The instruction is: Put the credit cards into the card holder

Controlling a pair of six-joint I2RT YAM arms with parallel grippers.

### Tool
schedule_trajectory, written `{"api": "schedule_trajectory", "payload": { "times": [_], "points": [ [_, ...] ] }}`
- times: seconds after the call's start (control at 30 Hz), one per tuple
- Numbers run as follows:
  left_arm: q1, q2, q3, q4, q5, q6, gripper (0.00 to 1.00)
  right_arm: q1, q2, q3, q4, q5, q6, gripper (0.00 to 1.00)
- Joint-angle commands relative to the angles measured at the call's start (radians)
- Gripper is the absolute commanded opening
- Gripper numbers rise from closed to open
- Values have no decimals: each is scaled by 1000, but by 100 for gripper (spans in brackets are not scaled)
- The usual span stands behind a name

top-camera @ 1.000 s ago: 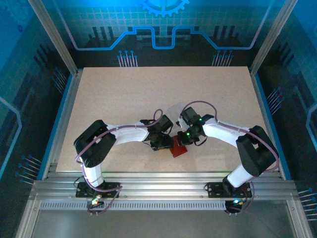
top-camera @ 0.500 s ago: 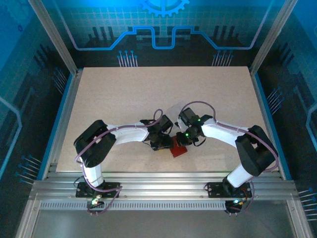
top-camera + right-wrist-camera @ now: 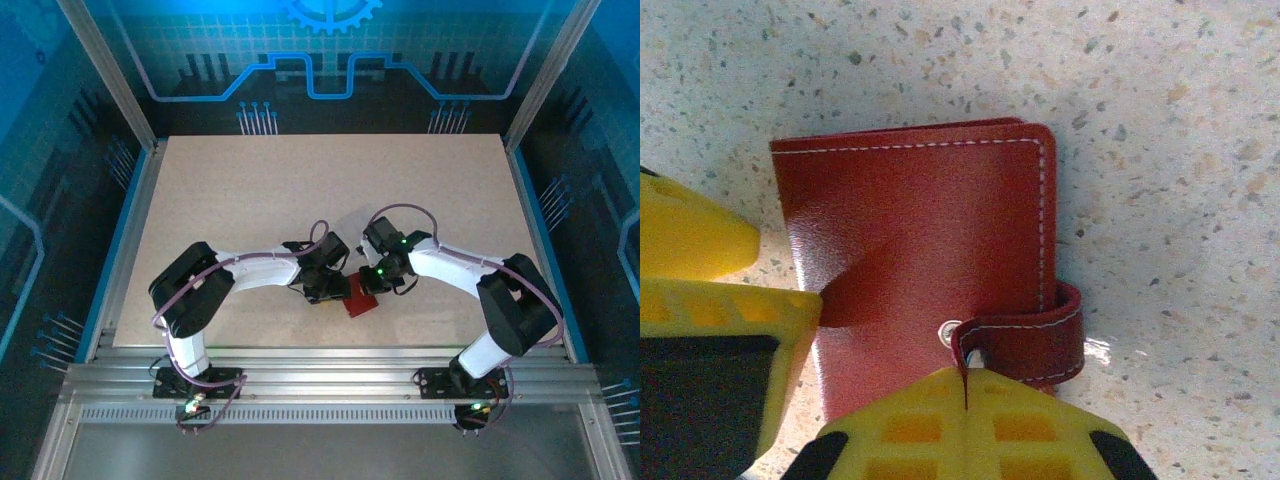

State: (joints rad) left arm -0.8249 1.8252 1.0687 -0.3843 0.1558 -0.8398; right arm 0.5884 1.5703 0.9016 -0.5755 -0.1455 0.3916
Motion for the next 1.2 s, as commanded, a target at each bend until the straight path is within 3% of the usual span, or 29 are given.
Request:
{"api": "schedule_trajectory", "payload": {
  "times": [0.0,1.17],
  "points": [
    [-20,76,-39,137,58,-22,49,-6,5,-3,-37,17,9,0],
    [-20,89,-44,154,69,-26,49,40,89,53,-20,-25,21,0]
  ]
}}
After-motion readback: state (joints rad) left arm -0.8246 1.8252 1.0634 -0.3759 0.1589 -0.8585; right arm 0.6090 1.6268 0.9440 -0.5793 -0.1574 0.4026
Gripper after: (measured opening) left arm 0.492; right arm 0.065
